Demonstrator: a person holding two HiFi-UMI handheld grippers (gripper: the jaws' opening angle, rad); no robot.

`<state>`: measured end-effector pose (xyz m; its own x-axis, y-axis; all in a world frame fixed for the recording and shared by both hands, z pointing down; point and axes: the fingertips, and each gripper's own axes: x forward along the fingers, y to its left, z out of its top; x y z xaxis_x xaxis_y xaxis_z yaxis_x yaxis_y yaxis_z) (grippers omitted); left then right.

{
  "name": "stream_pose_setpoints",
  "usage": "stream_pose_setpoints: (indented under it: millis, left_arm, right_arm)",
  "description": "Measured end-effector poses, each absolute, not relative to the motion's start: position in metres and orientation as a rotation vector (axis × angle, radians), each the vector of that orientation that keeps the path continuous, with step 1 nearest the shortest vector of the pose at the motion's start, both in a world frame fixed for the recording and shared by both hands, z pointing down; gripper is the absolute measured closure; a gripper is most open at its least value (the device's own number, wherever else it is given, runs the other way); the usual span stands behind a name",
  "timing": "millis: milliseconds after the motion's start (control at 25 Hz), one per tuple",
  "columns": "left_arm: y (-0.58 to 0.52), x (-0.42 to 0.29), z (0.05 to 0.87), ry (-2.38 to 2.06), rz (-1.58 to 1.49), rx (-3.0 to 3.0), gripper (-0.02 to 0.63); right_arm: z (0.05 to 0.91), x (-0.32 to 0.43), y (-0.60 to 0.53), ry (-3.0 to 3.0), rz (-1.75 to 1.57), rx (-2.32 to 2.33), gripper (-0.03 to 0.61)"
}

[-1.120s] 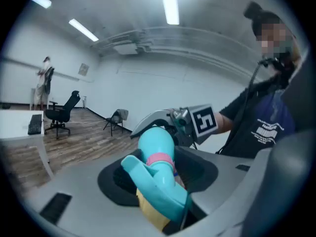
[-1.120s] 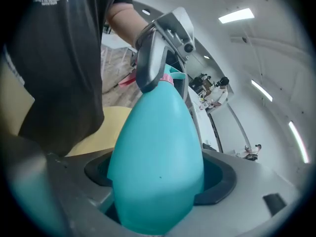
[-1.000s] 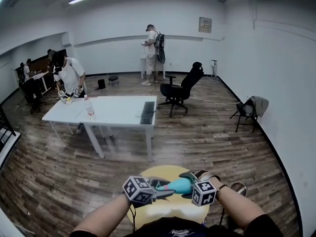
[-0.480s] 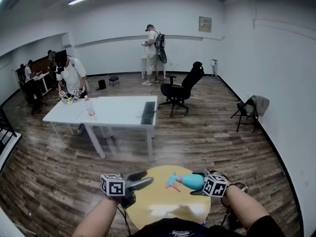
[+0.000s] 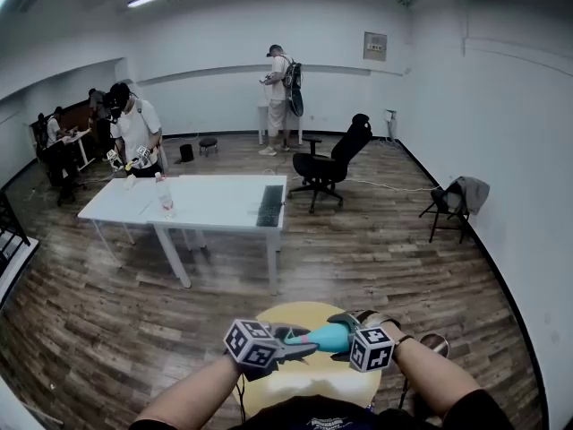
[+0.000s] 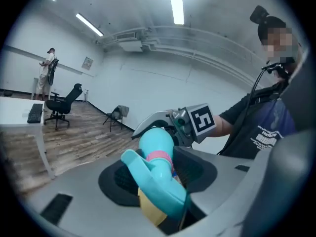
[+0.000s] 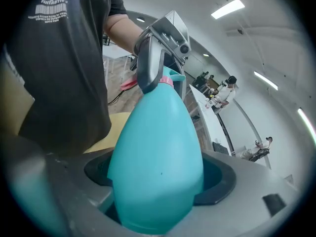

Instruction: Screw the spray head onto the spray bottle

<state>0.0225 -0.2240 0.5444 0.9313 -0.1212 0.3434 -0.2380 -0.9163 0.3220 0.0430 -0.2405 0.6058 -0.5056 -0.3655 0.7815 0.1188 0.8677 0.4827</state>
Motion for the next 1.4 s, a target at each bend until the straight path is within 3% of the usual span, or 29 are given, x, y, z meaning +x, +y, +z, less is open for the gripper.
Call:
stream_pose_setpoints:
  millis: [240,360,440,560,720,880,920,1000,1280,1400]
  left_arm:
    - [-0.222,0.023,0.549,-0.261,0.519,2.731,0.387]
    - [-0.229,0.015,0.541,-0.269,0.314,2.638,0.364]
    - [-0.237,-0.004,0.526,-0.306,0.111,2.593,0.309]
    - [-0.256,-0.051,0.515,-0.424,-0.069,2.533,0.299]
    - [-0.268,-0.083,0.518,-0.535,-0.019,2.544,0.299]
    - [-0.246,-0.024,0.533,-0.364,0.184,2.610,0.276]
    - [-0.239,-0.007,0.535,-0.317,0.234,2.644,0.285]
    - [-0.227,0.018,0.537,-0.249,0.324,2.725,0.400]
    - [-0.206,0.024,0.542,-0.153,0.588,2.990,0.405]
    - [-0.204,0.021,0.541,-0.171,0.548,2.970,0.407]
  right_arm:
    - [0.609,0.045,-0.239,-2.031,-0.572,0.169,0.135]
    - [0.612,0.042,-0.240,-2.082,-0.517,0.166,0.133]
    - [0.615,0.053,-0.246,-2.118,-0.453,0.215,0.132]
    - [0.624,0.096,-0.260,-2.108,-0.362,0.318,0.132]
    - [0.627,0.114,-0.265,-2.077,-0.352,0.352,0.132]
    - [0.612,0.061,-0.246,-2.067,-0.506,0.250,0.130]
    - [0.611,0.050,-0.242,-2.055,-0.546,0.216,0.130]
    - [0.614,0.039,-0.237,-2.038,-0.588,0.167,0.130]
    - [0.617,0.038,-0.223,-2.068,-0.575,0.111,0.132]
    - [0.617,0.034,-0.219,-2.093,-0.550,0.079,0.133]
